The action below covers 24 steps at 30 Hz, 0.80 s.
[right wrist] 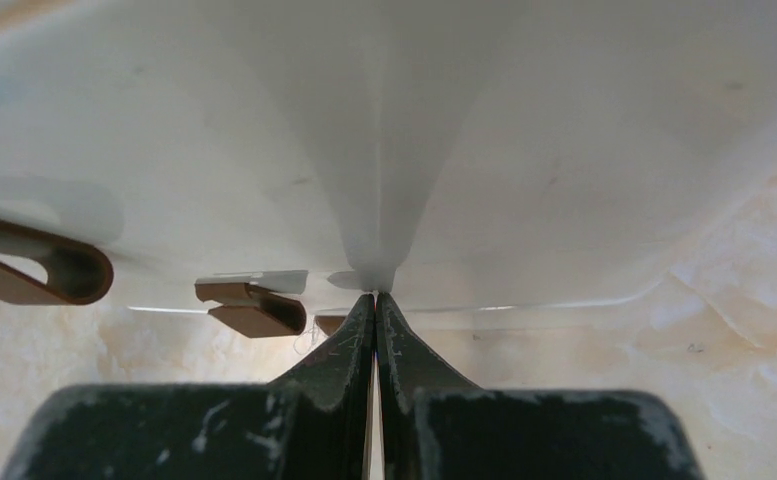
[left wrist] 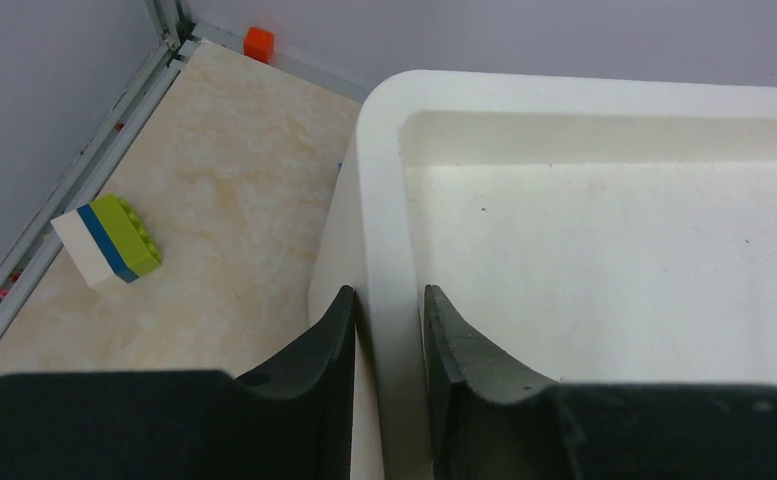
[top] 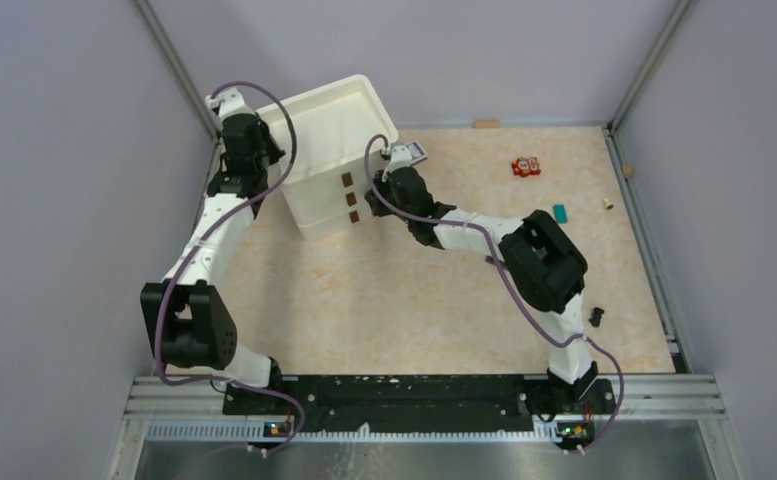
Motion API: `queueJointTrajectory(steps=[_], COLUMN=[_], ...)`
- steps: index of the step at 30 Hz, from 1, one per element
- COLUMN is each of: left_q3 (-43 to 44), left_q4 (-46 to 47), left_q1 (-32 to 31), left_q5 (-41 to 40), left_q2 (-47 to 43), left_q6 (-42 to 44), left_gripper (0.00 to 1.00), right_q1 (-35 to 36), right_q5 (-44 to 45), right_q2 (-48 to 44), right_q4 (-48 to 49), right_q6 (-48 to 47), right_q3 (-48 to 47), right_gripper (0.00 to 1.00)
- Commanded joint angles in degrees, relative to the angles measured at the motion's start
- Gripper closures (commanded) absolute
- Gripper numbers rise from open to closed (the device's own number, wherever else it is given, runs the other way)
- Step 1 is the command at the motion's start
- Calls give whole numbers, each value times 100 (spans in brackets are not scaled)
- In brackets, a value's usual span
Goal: Organize the makeup
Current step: Close the drawer in the storage box, then reset both arms
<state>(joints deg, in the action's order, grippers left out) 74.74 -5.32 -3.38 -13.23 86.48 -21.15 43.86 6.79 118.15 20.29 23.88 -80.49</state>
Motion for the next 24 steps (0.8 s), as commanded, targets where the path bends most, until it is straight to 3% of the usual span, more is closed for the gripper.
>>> queueJointTrajectory(steps=[1,11,24], left_q3=[-240,-110,156], left_q4=[-698,-894,-1106], left_q1=[-304,-304,-298], left_q5=[1158,1195,965], left_q2=[-620,-777,-766], left_q6=[-211,3,142], left_gripper=[90,54,34], right_q1=[-380,-501,-509], right_q5=[223,-189,-245], right_q2=[43,-209,-1095], right_q4=[681,486,88], right_q6=[-24,-211,-641], right_q3=[-531,-459,77], right_gripper=[100,100,100])
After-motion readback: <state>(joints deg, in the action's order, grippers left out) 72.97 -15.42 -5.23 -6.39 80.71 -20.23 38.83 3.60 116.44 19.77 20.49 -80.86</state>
